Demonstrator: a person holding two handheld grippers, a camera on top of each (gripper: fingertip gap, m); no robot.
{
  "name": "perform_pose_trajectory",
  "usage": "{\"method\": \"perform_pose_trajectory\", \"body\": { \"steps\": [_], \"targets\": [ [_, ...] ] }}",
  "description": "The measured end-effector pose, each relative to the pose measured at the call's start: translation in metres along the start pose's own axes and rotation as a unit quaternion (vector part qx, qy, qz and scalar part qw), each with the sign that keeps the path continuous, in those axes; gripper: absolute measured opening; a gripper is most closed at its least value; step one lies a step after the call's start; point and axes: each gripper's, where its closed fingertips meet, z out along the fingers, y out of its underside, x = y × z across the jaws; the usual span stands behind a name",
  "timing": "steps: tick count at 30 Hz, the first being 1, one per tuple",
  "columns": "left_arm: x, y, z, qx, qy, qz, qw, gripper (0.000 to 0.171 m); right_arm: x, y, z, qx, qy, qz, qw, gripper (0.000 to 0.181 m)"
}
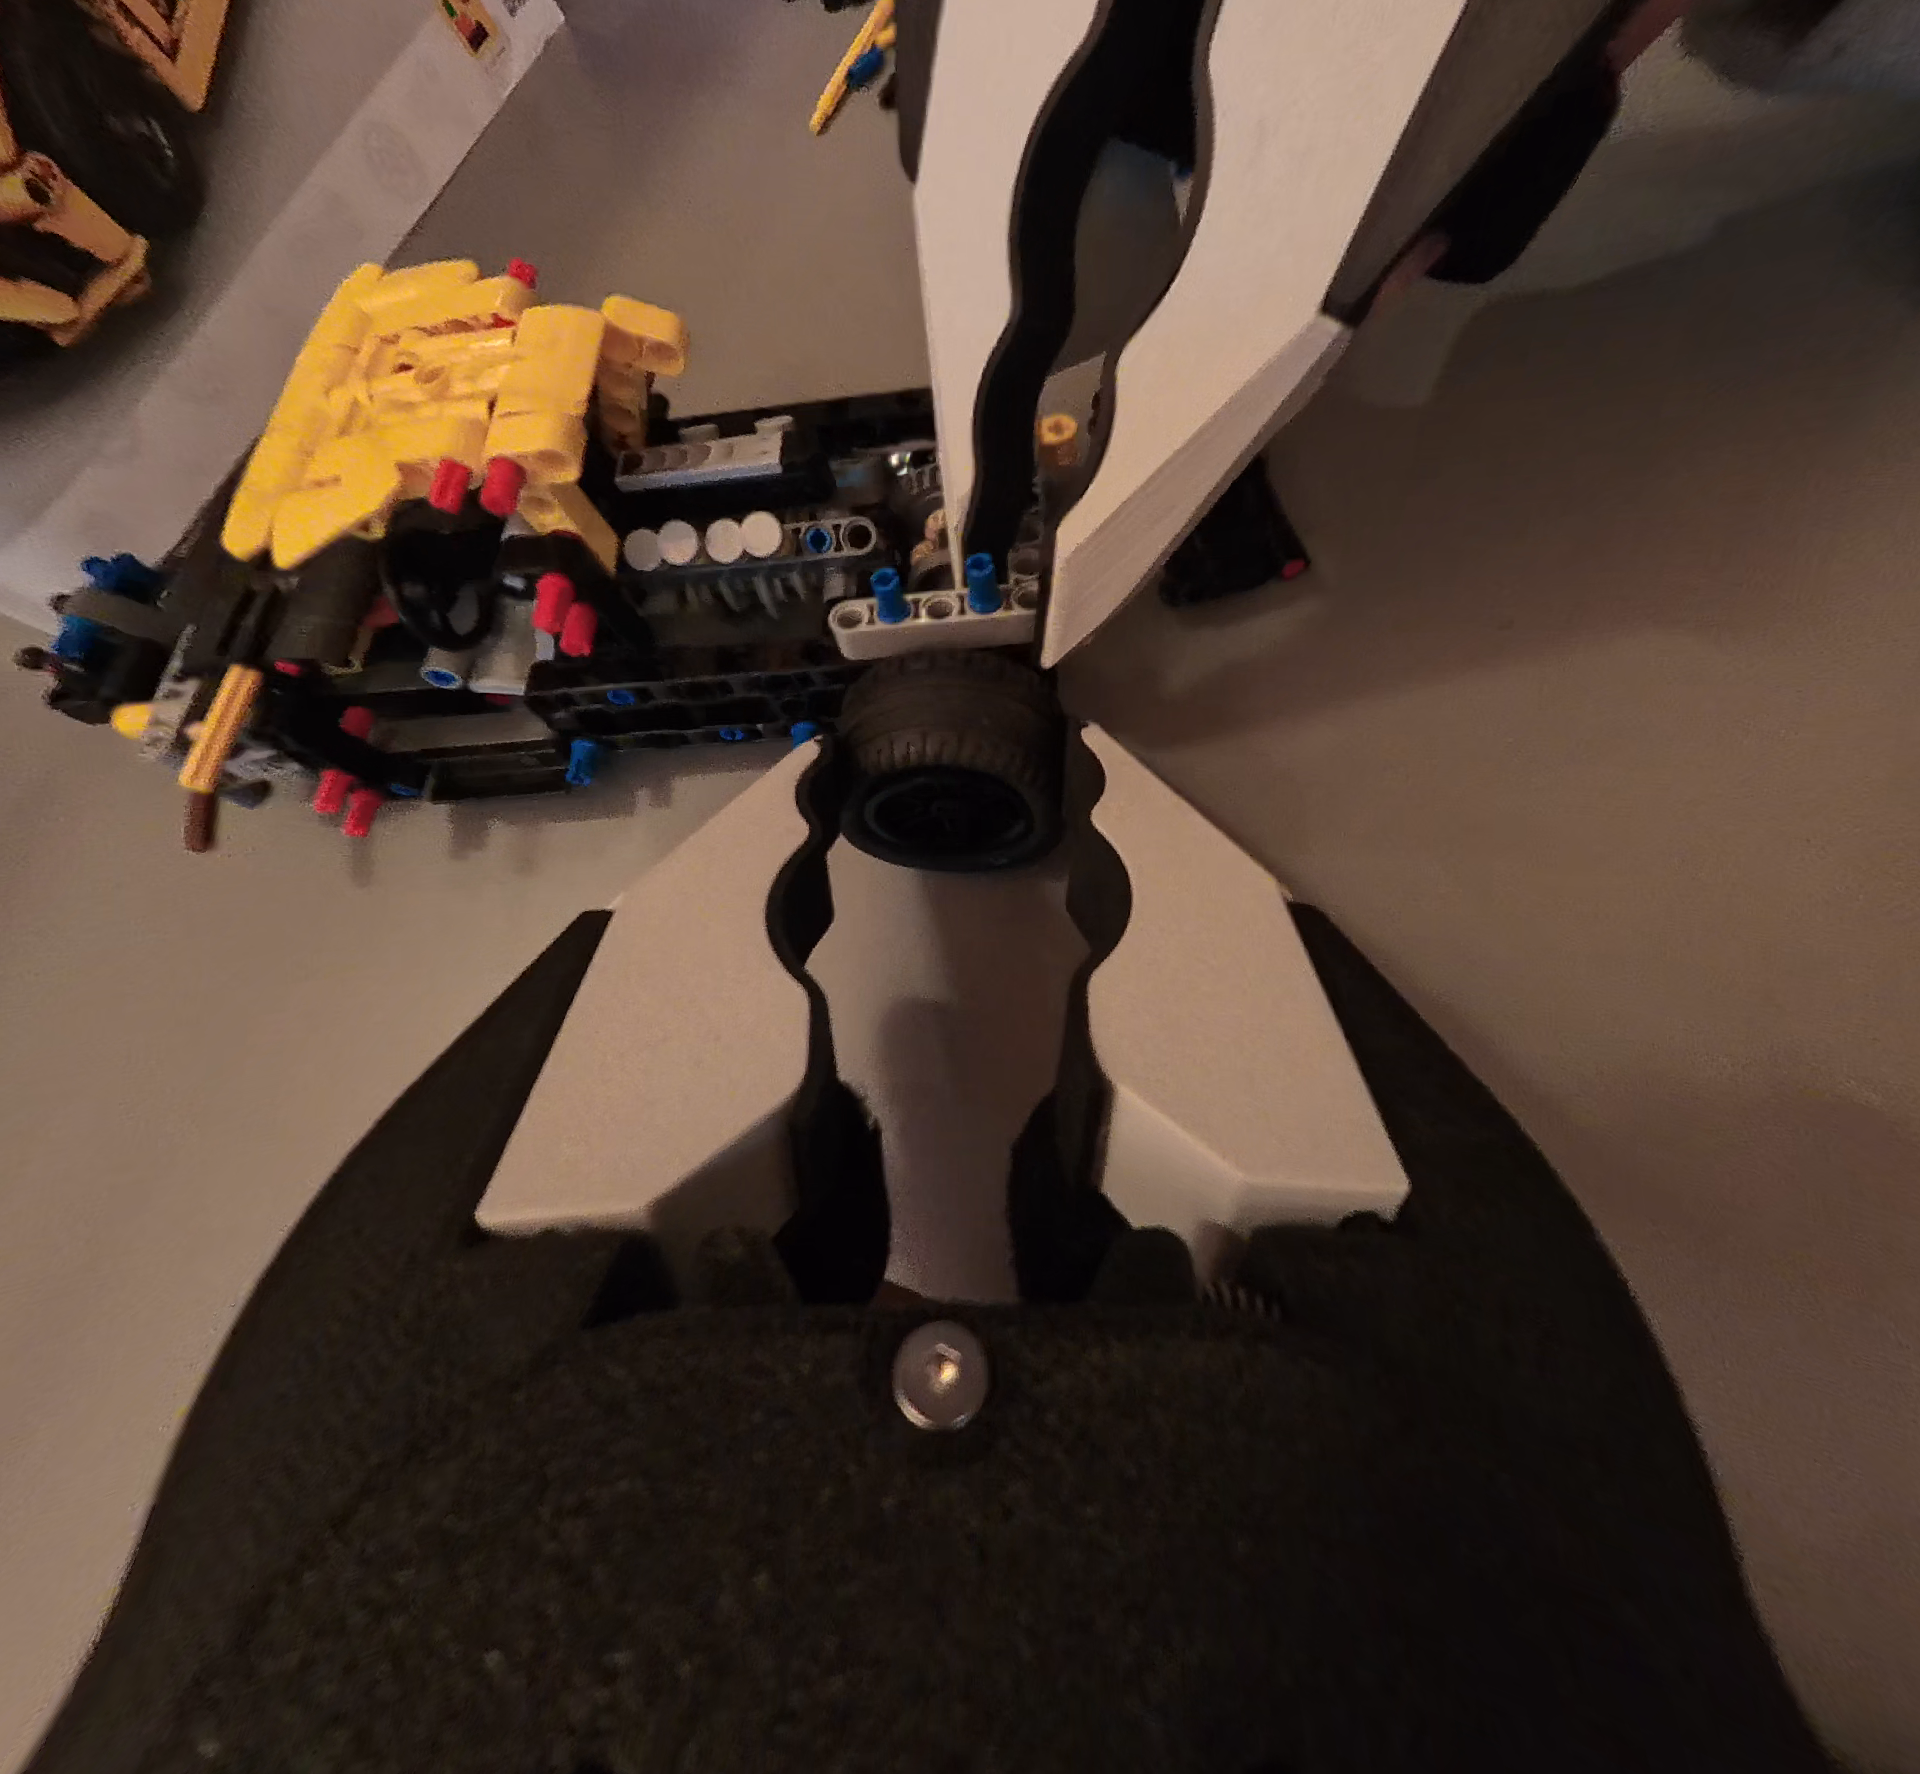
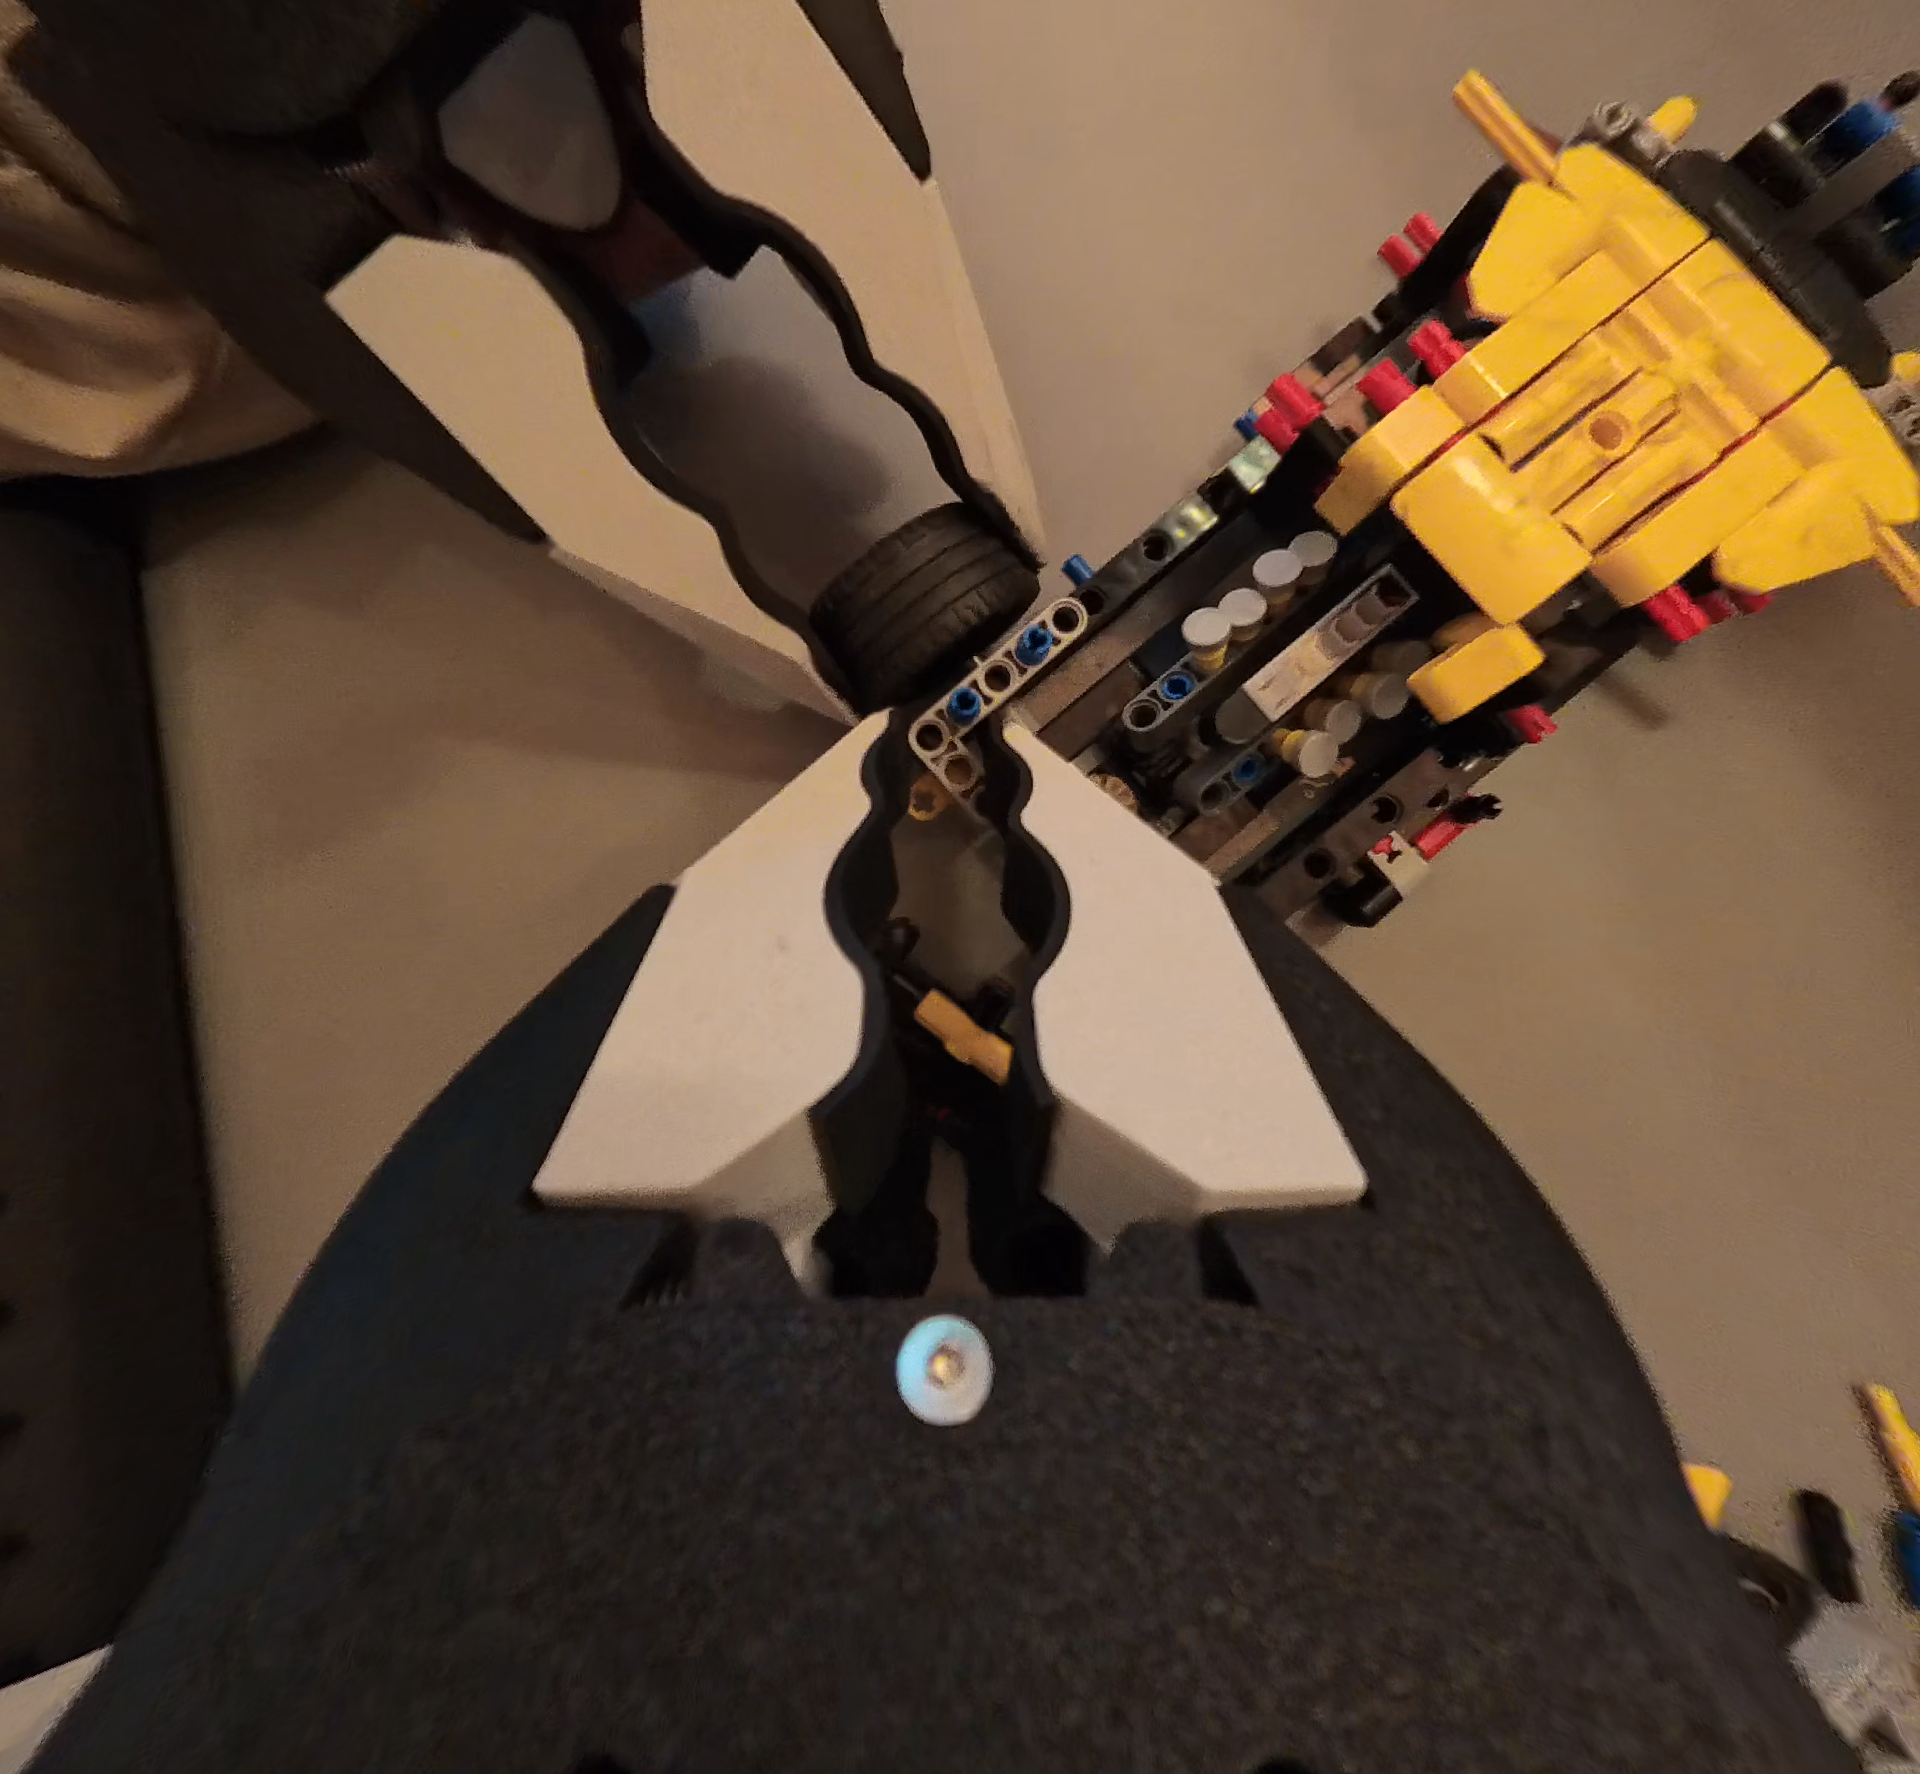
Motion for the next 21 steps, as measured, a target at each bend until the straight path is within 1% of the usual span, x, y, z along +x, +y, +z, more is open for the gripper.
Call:
{"method": "perform_pose_trajectory", "body": {
  "steps": [1, 2, 3, 4, 5, 6, 7, 9, 10, 11, 12, 13, 14, 16, 17, 18, 19, 20, 21],
  "targets": [
    [0.0, 0.002, -0.003, 0.003, 0.005, -0.009, 1.0, 0.041, 0.001, 0.001, 0.0, 0.0, -0.001, 0.006, 1.0, 0.013],
    [-0.004, 0.007, -0.007, -0.006, -0.006, -0.009, 1.0, 0.041, 0.013, 0.011, 0.0, -0.032, 0.041, 0.009, 0.999, 0.012],
    [-0.016, 0.014, -0.016, -0.008, -0.035, -0.009, 0.999, 0.041, 0.029, 0.019, -0.007, -0.042, 0.085, 0.004, 0.996, 0.01],
    [-0.029, 0.017, -0.029, 0.009, -0.059, -0.031, 0.998, 0.04, 0.039, 0.025, -0.013, -0.044, 0.094, 0.035, 0.994, 0.01],
    [-0.037, 0.019, -0.041, 0.029, -0.062, -0.063, 0.996, 0.04, 0.035, 0.024, -0.014, -0.026, 0.066, 0.05, 0.996, 0.011],
    [-0.04, 0.021, -0.05, 0.039, -0.06, -0.075, 0.995, 0.04, 0.028, 0.018, -0.014, -0.009, 0.044, 0.047, 0.998, 0.012],
    [-0.042, 0.025, -0.056, 0.038, -0.068, -0.071, 0.994, 0.041, 0.024, 0.016, -0.013, -0.012, 0.044, 0.04, 0.998, 0.012],
    [-0.048, 0.034, -0.064, 0.016, -0.091, -0.066, 0.994, 0.042, 0.024, 0.017, -0.007, -0.033, 0.063, 0.03, 0.997, 0.012],
    [-0.051, 0.04, -0.07, 0.005, -0.099, -0.069, 0.993, 0.042, 0.023, 0.018, -0.005, -0.038, 0.064, 0.024, 0.997, 0.012],
    [-0.056, 0.044, -0.08, 0.008, -0.112, -0.071, 0.991, 0.042, 0.02, 0.016, -0.005, -0.033, 0.058, 0.018, 0.998, 0.012],
    [-0.057, 0.044, -0.091, 0.026, -0.109, -0.08, 0.99, 0.042, 0.017, 0.015, -0.005, -0.03, 0.049, 0.015, 0.998, 0.012],
    [-0.055, 0.041, -0.104, 0.058, -0.091, -0.096, 0.99, 0.043, 0.017, 0.015, -0.004, -0.028, 0.047, 0.016, 0.998, 0.012],
    [-0.053, 0.034, -0.119, 0.103, -0.068, -0.115, 0.986, 0.043, 0.016, 0.015, -0.004, -0.027, 0.048, 0.014, 0.998, 0.012],
    [-0.046, 0.016, -0.147, 0.202, -0.018, -0.158, 0.966, 0.042, 0.015, 0.012, -0.003, -0.022, 0.05, 0.01, 0.998, 0.012],
    [-0.042, 0.011, -0.155, 0.224, 0.001, -0.166, 0.96, 0.042, 0.012, 0.01, -0.003, -0.012, 0.044, 0.009, 0.999, 0.018],
    [-0.041, 0.012, -0.159, 0.226, 0.0, -0.164, 0.96, 0.043, 0.008, 0.005, -0.003, 0.002, 0.032, 0.014, 0.999, 0.027],
    [-0.041, 0.018, -0.16, 0.208, -0.015, -0.152, 0.966, 0.043, 0.007, 0.002, -0.004, 0.012, 0.026, 0.019, 0.999, 0.031],
    [-0.045, 0.029, -0.162, 0.174, -0.039, -0.137, 0.974, 0.043, 0.007, -0.001, -0.006, 0.018, 0.025, 0.021, 0.999, 0.032],
    [-0.051, 0.045, -0.167, 0.126, -0.068, -0.123, 0.982, 0.043, 0.01, -0.003, -0.008, 0.026, 0.032, 0.017, 0.999, 0.031]
  ]
}}
